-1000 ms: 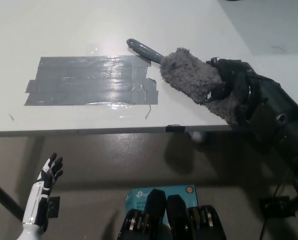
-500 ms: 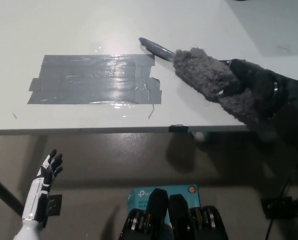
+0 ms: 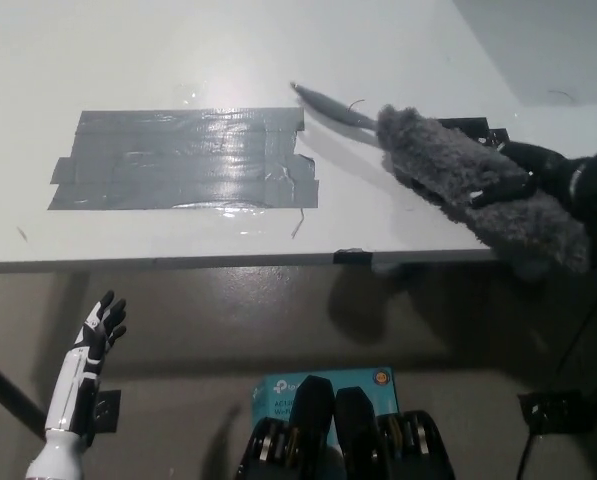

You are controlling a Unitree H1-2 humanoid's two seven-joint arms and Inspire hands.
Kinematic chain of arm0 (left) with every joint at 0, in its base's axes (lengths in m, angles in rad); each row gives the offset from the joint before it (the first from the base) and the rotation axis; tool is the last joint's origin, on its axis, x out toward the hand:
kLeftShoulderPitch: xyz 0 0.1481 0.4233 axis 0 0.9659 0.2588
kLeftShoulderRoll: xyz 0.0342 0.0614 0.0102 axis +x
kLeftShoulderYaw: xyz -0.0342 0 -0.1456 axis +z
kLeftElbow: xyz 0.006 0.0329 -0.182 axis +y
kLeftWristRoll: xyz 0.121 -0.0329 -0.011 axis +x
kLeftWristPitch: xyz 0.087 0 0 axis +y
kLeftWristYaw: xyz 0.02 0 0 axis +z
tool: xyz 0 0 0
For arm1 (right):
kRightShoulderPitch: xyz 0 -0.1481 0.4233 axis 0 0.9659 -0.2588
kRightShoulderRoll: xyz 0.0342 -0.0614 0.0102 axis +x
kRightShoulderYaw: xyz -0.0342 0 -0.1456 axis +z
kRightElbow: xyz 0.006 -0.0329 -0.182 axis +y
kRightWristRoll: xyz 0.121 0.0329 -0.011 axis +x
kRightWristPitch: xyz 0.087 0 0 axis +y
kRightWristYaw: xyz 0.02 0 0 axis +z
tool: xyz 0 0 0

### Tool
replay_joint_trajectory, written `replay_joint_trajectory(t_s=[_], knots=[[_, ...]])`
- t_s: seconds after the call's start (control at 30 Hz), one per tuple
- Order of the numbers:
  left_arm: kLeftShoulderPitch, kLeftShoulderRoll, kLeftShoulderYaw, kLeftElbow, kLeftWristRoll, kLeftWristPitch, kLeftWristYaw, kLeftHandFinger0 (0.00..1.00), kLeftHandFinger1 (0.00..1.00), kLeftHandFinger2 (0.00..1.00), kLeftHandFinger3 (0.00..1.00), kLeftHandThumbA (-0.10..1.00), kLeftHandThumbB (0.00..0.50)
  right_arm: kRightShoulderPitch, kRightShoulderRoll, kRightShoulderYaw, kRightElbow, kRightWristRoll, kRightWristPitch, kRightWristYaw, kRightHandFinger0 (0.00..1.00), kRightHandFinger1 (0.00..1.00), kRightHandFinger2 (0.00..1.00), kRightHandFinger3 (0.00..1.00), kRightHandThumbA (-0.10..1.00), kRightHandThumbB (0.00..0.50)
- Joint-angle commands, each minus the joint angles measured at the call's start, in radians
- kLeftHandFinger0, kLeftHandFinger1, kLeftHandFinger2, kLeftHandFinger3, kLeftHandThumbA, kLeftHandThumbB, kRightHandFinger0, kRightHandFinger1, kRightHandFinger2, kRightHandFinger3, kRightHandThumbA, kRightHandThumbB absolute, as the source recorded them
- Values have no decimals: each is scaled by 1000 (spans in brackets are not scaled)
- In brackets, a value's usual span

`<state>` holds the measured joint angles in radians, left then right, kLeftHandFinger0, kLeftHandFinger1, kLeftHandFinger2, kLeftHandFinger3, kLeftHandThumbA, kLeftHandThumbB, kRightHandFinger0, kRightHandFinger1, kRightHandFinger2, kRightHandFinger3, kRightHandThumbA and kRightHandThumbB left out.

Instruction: A grey duster is kept infront of the robot in the middle of the table and the robot extends its right arm to grab the duster, picks it up and hands it to a person

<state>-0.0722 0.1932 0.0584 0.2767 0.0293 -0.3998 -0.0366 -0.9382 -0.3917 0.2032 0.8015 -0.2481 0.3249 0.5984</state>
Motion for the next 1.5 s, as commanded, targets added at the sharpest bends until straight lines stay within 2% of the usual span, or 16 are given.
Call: replay_joint_trajectory(t_s=[0.0,0.07,0.2,0.27,0.37,0.4,0.43,0.5,0.57,0.7,0.9,0.97,1.17,1.33,1.4,1.47], knots=[[-23,16,11,-19,1,-31,7,1000,1000,1000,1000,1000,357,-45,-22,-161,-47,275,145,206,0,106,572,698,-100,260],[-24,17,12,-18,2,-30,7,1000,1000,1000,1000,1000,352,-21,-9,-209,-49,338,145,220,0,2,508,742,-100,255],[-31,20,12,-16,-4,-26,2,1000,1000,1000,1000,1000,347,20,16,-283,-64,467,145,233,0,0,495,791,-100,213],[-28,19,12,-16,-8,-27,0,1000,1000,1000,1000,1000,344,42,33,-302,-66,539,145,238,0,0,536,817,-100,187],[-27,18,12,-13,-1,-27,5,1000,1000,1000,1000,1000,345,107,70,-313,-127,670,145,191,0,14,636,859,-100,191],[-26,18,12,-14,0,-27,6,1000,1000,1000,1000,1000,345,126,79,-312,-151,695,145,172,0,31,672,883,-100,191],[-26,20,11,-13,-1,-28,3,1000,1000,1000,1000,1000,335,197,109,-291,-257,788,145,75,0,82,746,964,-100,204],[-28,20,11,-11,-3,-30,2,1000,1000,1000,1000,1000,327,245,129,-274,-333,852,145,9,0,126,781,1000,-100,206],[-29,19,12,-13,-6,-27,1,1000,1000,1000,1000,1000,324,313,163,-250,-423,936,145,-41,0,218,773,1000,-100,190],[-29,18,13,-18,-6,-25,3,1000,1000,1000,1000,1000,329,376,205,-234,-494,1025,145,-82,0,313,794,1000,-100,177],[-35,25,12,-17,-4,-29,-1,1000,1000,1000,1000,1000,327,478,313,-259,-613,1177,145,-202,0,357,824,1000,-100,214],[-33,26,12,-19,1,-27,2,1000,1000,1000,1000,1000,328,513,362,-280,-644,1225,145,-240,0,372,853,1000,-100,196],[-31,27,14,-27,4,-24,4,1000,1000,1000,1000,1000,323,572,429,-273,-685,1293,145,-284,0,317,766,1000,-100,154],[-33,27,12,-23,1,-28,1,1000,1000,1000,1000,1000,317,587,443,-258,-699,1320,145,-293,0,233,779,988,-100,167],[-34,26,12,-23,-2,-25,-1,1000,1000,1000,1000,1000,320,591,455,-261,-712,1334,145,-334,0,193,759,946,-100,185],[-33,27,11,-26,-1,-22,-2,1000,1000,1000,1000,1000,321,589,461,-265,-705,1327,145,-312,0,186,789,1000,-100,158]])
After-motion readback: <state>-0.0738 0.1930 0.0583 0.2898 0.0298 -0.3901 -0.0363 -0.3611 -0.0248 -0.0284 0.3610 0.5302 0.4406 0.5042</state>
